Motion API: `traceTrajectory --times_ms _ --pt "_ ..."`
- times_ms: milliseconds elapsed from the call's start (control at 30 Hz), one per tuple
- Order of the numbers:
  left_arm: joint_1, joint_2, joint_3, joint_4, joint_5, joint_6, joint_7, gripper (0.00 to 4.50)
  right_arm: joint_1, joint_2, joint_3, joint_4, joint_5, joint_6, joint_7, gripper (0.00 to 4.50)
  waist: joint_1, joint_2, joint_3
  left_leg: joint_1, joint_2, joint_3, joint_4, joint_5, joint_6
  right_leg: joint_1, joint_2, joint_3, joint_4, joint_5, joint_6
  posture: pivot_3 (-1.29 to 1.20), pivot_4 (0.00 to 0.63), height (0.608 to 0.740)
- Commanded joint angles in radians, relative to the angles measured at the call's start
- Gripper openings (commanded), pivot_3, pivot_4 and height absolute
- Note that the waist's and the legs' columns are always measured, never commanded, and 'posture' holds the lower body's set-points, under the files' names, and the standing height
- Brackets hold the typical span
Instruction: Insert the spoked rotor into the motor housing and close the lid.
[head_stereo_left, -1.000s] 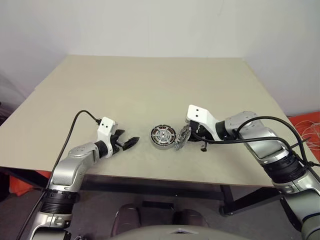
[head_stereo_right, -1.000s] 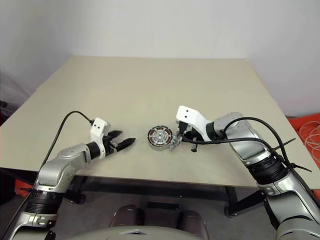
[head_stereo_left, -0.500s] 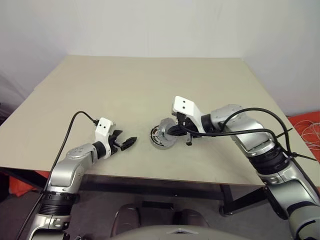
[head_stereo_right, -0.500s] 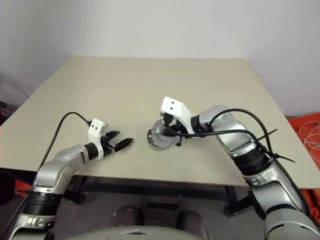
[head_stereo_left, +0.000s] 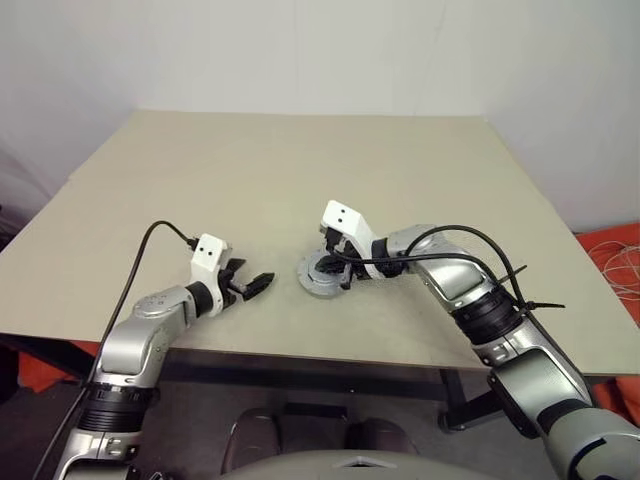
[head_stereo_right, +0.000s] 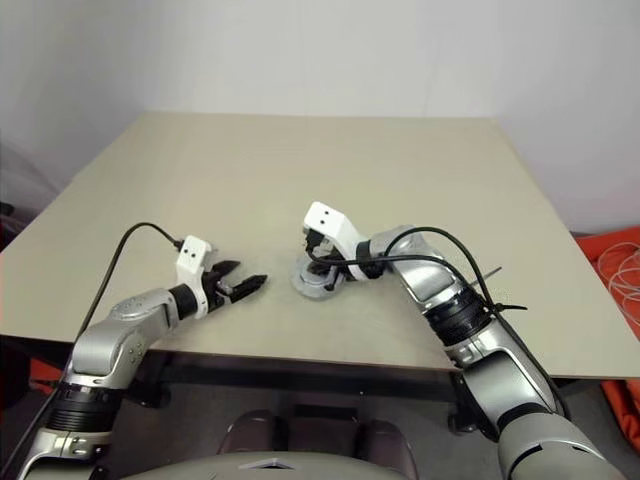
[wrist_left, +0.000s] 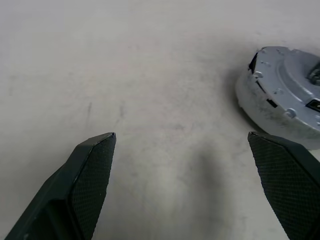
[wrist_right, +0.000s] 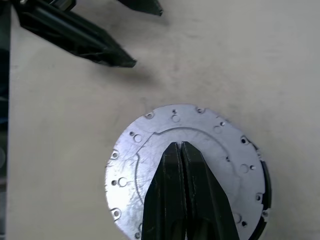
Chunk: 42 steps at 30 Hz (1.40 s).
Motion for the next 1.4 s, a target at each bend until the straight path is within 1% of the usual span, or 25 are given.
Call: traceTrajectory --times_ms 33,67,167,200,267,300,333,500,600,633,733,767,900,967,1000,1400 --pt "-0.011 -0.005 0.000 -0.047 -0.010 0.000 0.005 4.50 0.017 0.022 -0.024 0.051 -0.022 -0.034 -0.050 0.03 0.000 0.000 0.000 0.001 0.000 0.000 0.000 0.000 0.000 0.001 0.000 0.000 0.000 0.000 0.000 0.00 0.000 0.740" --pt "-0.011 -0.007 0.000 -0.049 -0.010 0.002 0.005 4.50 0.030 0.031 -0.038 0.054 -0.018 -0.061 -0.065 0.03 0.000 0.000 0.000 0.002 0.000 0.000 0.000 0.000 0.000 0.002 0.000 0.000 0.000 0.000 0.000 0.00 0.000 0.740" --pt "-0.013 -0.006 0.002 -0.055 -0.012 0.006 0.002 4.50 0.097 0.090 -0.139 0.008 0.057 -0.234 -0.080 0.03 0.001 0.000 0.000 0.003 0.000 0.000 -0.001 0.000 0.000 0.004 0.000 0.000 -0.001 0.000 0.001 0.00 0.000 0.740" --pt "-0.014 -0.005 0.004 -0.055 -0.013 0.008 0.001 4.50 0.108 0.108 -0.166 -0.004 0.074 -0.257 -0.087 0.03 0.001 0.000 0.000 0.002 0.000 0.000 -0.001 0.000 0.000 0.003 0.000 0.000 -0.002 0.000 0.001 0.00 0.000 0.740" --pt "-0.016 -0.003 0.008 -0.055 -0.015 0.010 -0.001 4.50 0.115 0.127 -0.196 -0.016 0.098 -0.256 -0.088 0.03 -0.002 0.000 0.000 -0.002 0.000 0.000 -0.001 0.000 0.000 -0.001 0.000 0.000 -0.001 0.000 0.000 0.00 0.000 0.740" --pt "-0.019 -0.001 0.008 -0.052 -0.014 0.010 -0.002 4.50 0.120 0.133 -0.215 -0.031 0.135 -0.236 -0.071 0.03 -0.003 0.000 0.000 -0.003 0.000 0.000 -0.001 0.000 0.000 -0.003 0.000 0.000 -0.001 0.001 -0.001 0.00 0.000 0.740" --pt "-0.020 0.001 0.008 -0.050 -0.014 0.010 -0.004 4.50 0.126 0.137 -0.229 -0.040 0.160 -0.232 -0.058 0.03 -0.002 0.000 0.000 -0.004 0.000 0.000 -0.001 0.000 0.000 -0.004 0.000 0.000 -0.001 0.003 -0.005 0.00 0.000 0.740" --pt "-0.034 0.005 0.006 -0.039 -0.013 0.011 -0.011 4.50 0.161 0.146 -0.256 -0.060 0.194 -0.275 -0.038 0.03 -0.001 0.000 0.000 -0.005 0.000 0.000 -0.003 0.000 0.000 -0.005 0.000 0.000 -0.002 0.003 -0.005 0.00 0.000 0.740" --pt "-0.041 0.011 0.006 -0.034 -0.012 0.011 -0.016 4.50 0.198 0.121 -0.251 -0.080 0.206 -0.299 0.009 0.62 0.000 0.000 0.000 -0.005 0.000 0.000 -0.003 0.000 0.000 -0.005 0.000 0.000 -0.002 0.003 -0.005 0.00 0.000 0.740" --pt "-0.042 0.013 0.006 -0.033 -0.012 0.011 -0.017 4.50 0.208 0.111 -0.246 -0.082 0.204 -0.304 0.022 0.93 0.000 0.000 0.000 -0.005 0.000 0.000 -0.003 0.000 0.000 -0.005 0.000 0.000 -0.003 0.003 -0.005 0.00 0.000 0.740" --pt "-0.041 0.020 0.009 -0.033 -0.012 0.013 -0.022 4.50 0.230 0.097 -0.247 -0.070 0.196 -0.333 0.039 1.91 0.000 0.000 0.000 -0.005 -0.001 0.000 -0.003 0.000 0.000 -0.005 0.000 0.000 -0.003 0.001 -0.002 0.00 0.000 0.740" --pt "-0.040 0.022 0.009 -0.033 -0.012 0.014 -0.023 4.50 0.232 0.096 -0.248 -0.064 0.196 -0.339 0.040 2.33 0.000 0.000 0.000 -0.004 0.000 0.000 -0.003 0.000 0.000 -0.005 0.000 0.000 -0.003 0.000 0.000 0.00 0.000 0.740" --pt "-0.041 0.027 0.009 -0.030 -0.012 0.013 -0.027 4.50 0.226 0.101 -0.247 -0.047 0.190 -0.348 0.031 3.64 -0.002 0.000 0.000 -0.004 0.000 0.000 -0.003 0.000 0.000 -0.005 0.000 0.000 -0.002 0.000 0.000 0.00 0.000 0.740" --pt "-0.046 0.028 0.007 -0.031 -0.011 0.016 -0.027 4.50 0.222 0.103 -0.236 -0.017 0.163 -0.353 0.010 4.43 -0.001 0.000 0.000 -0.004 0.000 0.000 -0.003 0.000 0.000 -0.005 0.000 0.000 -0.002 0.000 0.000 0.00 0.000 0.740" --pt "-0.049 0.028 0.006 -0.030 -0.011 0.017 -0.027 4.50 0.220 0.102 -0.228 -0.005 0.153 -0.353 0.010 4.49 -0.001 0.000 0.000 -0.004 0.000 0.000 -0.003 0.000 0.000 -0.005 0.000 0.000 -0.002 0.000 0.000 0.00 0.000 0.740" --pt "-0.046 0.039 0.012 -0.031 -0.009 0.018 -0.031 4.50 0.220 0.131 -0.225 0.142 0.103 -0.438 0.005 4.49 -0.002 0.000 0.000 -0.005 0.000 0.000 -0.003 0.000 0.000 -0.005 0.000 0.000 -0.003 0.001 -0.001 0.00 0.000 0.740"
